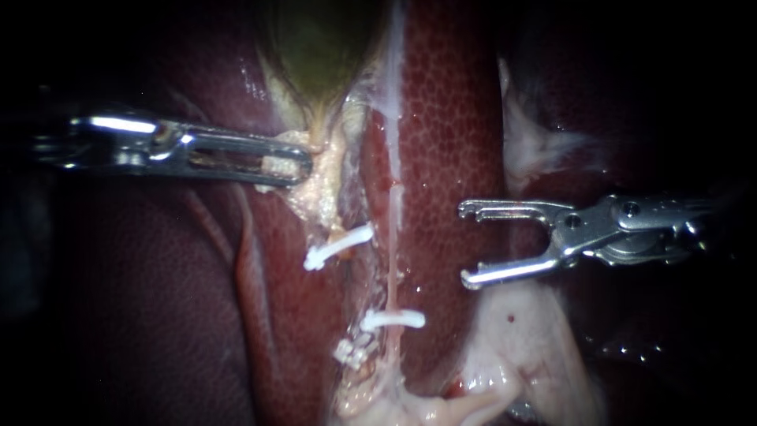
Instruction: Going back first clip right tube
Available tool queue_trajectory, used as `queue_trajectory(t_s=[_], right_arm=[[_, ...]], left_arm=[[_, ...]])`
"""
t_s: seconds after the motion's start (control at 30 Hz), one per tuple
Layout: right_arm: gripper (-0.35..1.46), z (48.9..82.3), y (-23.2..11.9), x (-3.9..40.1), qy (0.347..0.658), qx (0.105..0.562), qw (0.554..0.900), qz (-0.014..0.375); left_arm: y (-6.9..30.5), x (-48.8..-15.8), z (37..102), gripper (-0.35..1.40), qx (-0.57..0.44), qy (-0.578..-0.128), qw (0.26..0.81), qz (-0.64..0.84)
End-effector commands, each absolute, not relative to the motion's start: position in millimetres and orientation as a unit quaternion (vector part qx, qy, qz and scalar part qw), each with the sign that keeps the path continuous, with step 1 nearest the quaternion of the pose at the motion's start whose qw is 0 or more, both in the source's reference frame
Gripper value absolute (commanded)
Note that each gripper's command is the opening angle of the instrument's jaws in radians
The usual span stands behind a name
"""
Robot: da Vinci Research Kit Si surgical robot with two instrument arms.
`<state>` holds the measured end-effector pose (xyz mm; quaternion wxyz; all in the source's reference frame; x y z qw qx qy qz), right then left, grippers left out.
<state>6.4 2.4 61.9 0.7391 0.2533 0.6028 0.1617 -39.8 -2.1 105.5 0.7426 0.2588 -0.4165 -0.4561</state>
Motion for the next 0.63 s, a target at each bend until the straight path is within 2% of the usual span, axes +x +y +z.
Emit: queue_trajectory(t_s=[0.03,0.63], right_arm=[[0.6,61.9,2.4,6.4,0.603,0.254,0.739,0.161],[0.6,61.0,2.4,6.8,0.604,0.254,0.738,0.164]], left_arm=[[-2.2,-40.1,105.7,-0.35,0.261,-0.416,0.742,-0.456],[-2.2,-40.7,105.6,-0.35,0.262,-0.416,0.741,-0.456]])
